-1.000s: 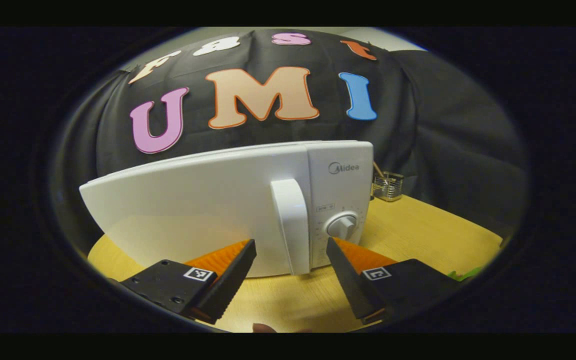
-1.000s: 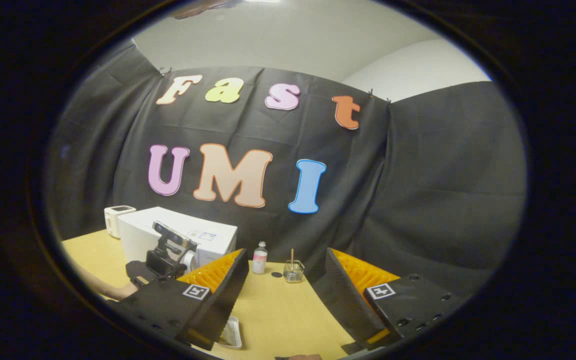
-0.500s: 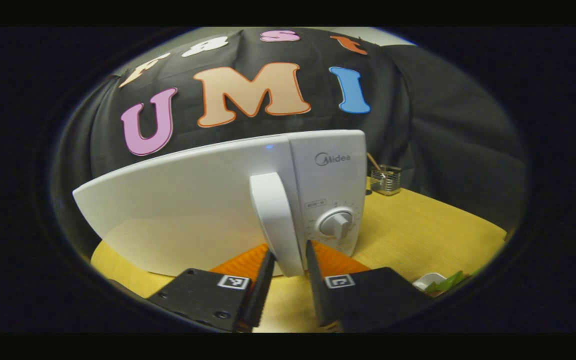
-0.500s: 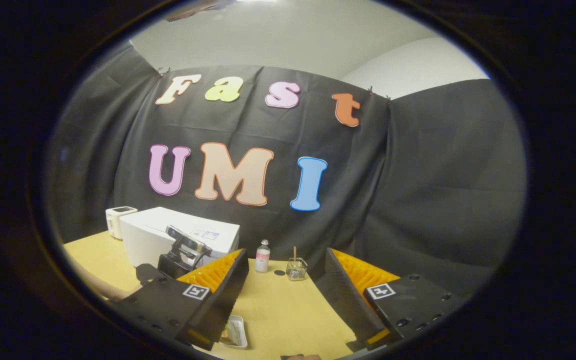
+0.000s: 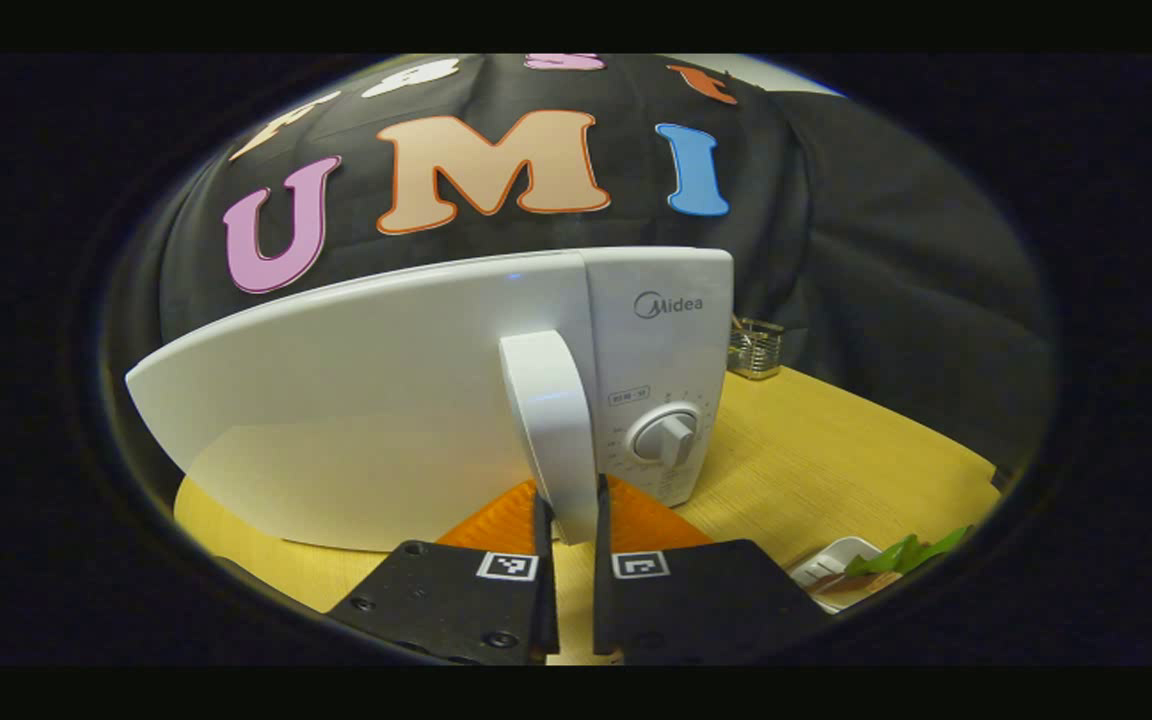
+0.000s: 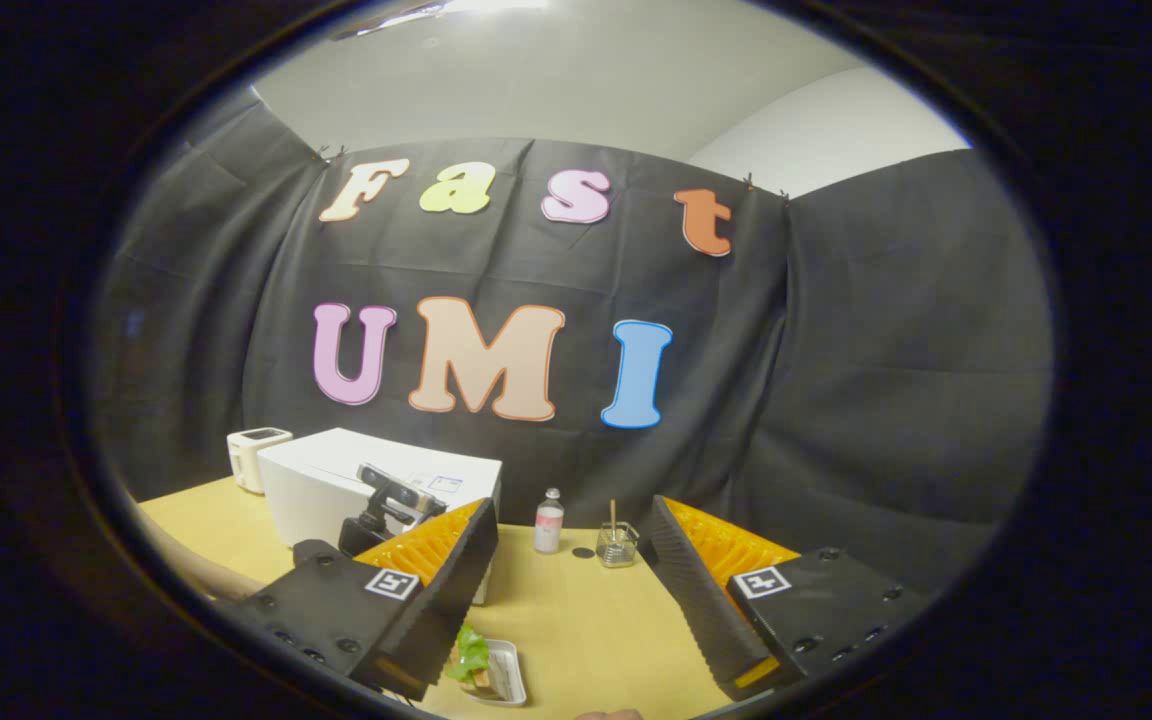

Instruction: Open the microwave oven with the left hand, put the food in, and close the microwave oven.

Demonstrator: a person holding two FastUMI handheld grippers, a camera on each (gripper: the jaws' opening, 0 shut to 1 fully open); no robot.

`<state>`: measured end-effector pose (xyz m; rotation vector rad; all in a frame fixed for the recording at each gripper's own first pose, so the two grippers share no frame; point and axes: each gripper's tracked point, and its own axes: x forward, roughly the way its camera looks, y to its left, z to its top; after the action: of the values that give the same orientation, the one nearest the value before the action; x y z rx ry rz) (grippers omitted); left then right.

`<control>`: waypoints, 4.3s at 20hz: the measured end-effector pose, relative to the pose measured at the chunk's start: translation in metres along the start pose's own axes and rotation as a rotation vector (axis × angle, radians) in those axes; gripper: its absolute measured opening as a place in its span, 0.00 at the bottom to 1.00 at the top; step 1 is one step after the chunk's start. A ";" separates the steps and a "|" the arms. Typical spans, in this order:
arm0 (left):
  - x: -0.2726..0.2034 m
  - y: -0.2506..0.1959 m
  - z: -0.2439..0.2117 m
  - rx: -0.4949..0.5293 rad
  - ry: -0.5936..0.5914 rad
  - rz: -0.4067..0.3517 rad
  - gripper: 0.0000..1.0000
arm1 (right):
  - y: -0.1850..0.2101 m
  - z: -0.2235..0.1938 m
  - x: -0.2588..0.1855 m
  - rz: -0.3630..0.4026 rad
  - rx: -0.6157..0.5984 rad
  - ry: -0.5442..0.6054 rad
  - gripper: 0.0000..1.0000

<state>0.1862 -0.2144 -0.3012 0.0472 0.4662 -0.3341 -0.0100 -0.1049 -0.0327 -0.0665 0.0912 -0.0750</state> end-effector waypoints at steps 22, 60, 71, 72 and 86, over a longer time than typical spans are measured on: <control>-0.222 0.049 -0.098 -0.097 0.016 -0.100 0.02 | 0.064 -0.013 0.024 0.152 0.062 0.011 0.97; -0.348 0.198 -0.143 -0.158 0.253 0.227 0.99 | 0.113 -0.053 0.035 0.260 0.027 0.092 0.97; -0.389 0.174 -0.081 -0.109 0.166 0.249 0.99 | 0.100 -0.199 0.007 0.229 0.006 0.389 0.98; -0.389 0.174 -0.071 -0.106 0.144 0.253 0.99 | 0.098 -0.208 0.005 0.225 0.000 0.405 0.98; -0.392 0.157 0.011 -0.072 -0.035 0.261 0.98 | 0.092 -0.309 -0.026 0.243 -0.056 0.603 0.98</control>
<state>-0.0873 0.0522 -0.1201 0.0318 0.4314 -0.0619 -0.0584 -0.0309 -0.3438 -0.0866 0.7028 0.1537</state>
